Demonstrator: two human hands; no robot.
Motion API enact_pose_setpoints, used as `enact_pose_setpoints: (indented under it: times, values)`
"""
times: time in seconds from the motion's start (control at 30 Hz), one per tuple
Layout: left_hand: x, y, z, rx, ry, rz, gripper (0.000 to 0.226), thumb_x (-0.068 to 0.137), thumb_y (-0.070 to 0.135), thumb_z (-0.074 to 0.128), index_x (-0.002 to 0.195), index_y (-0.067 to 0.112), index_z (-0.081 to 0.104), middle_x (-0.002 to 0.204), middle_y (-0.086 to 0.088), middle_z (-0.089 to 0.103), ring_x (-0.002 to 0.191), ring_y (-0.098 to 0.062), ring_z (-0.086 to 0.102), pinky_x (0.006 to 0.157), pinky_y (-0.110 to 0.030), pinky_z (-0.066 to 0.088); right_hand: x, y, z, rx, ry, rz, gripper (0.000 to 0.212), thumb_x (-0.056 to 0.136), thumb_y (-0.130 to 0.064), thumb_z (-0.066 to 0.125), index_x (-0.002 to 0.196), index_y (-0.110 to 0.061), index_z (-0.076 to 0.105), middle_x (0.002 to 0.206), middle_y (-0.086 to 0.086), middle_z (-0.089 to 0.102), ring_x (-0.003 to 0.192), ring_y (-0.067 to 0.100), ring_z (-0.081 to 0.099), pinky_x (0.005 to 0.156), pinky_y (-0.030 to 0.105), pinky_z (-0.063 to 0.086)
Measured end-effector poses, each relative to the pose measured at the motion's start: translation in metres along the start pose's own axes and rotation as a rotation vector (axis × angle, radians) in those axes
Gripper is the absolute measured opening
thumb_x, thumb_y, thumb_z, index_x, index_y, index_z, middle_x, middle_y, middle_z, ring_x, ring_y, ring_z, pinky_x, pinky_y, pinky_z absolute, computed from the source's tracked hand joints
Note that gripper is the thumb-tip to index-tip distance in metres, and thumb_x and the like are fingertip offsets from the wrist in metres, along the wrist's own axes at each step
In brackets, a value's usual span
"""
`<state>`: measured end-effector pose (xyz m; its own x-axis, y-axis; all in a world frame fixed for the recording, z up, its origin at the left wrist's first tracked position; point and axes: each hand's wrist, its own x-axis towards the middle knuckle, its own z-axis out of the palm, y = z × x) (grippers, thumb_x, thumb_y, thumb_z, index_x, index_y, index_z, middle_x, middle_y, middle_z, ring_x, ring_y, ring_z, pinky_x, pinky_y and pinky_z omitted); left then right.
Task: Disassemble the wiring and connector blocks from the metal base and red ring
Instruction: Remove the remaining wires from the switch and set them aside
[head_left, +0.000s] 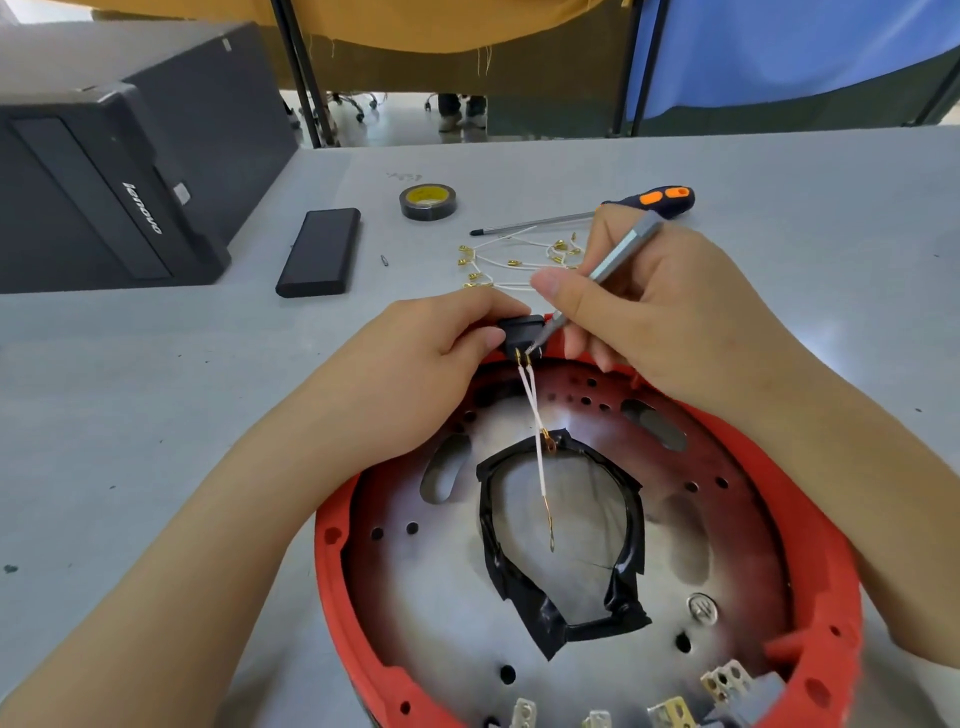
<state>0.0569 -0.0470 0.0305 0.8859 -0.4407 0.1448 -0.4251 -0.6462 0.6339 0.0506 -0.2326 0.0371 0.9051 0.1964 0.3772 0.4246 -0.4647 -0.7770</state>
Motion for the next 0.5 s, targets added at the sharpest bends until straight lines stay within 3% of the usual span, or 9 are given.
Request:
enact_pose_setpoints:
  times: [0.2,0.4,0.5]
  values:
    - [0.0018,-0.0008,0.0007,0.026,-0.002,0.014,0.033,0.098,0.021,0.044,0.117,0.045,0.056,0.111,0.026,0.061,0.101,0.009,0.05,0.086,-0.004,0.032,-0.001,-0.0016,0.0003,-0.109,0.0,-0.031,0.032,0.092,-0.035,0.059,0.073,-0.014,0.043,0.062,-0.003,0.066,0.041,0.008,0.055,0.042,0.015,0.042]
    - [0.0026,-0.0013,0.0016,0.048,0.003,0.01,0.034,0.098,0.021,0.043,0.118,0.044,0.055,0.11,0.027,0.06,0.101,0.008,0.05,0.084,-0.002,0.032,-0.0009,-0.0031,0.0006,-0.202,-0.053,-0.054,0.031,0.093,-0.037,0.055,0.077,-0.015,0.042,0.067,0.001,0.062,0.053,0.007,0.058,0.051,0.02,0.045]
    - [0.0027,-0.0002,0.0017,0.049,0.002,0.016,0.034,0.098,0.019,0.043,0.119,0.043,0.056,0.113,0.026,0.06,0.103,0.007,0.05,0.086,-0.003,0.032,0.0027,-0.0021,-0.0001,-0.166,-0.08,-0.018,0.031,0.094,-0.036,0.055,0.077,-0.014,0.042,0.063,0.005,0.06,0.049,0.0,0.055,0.05,0.013,0.04]
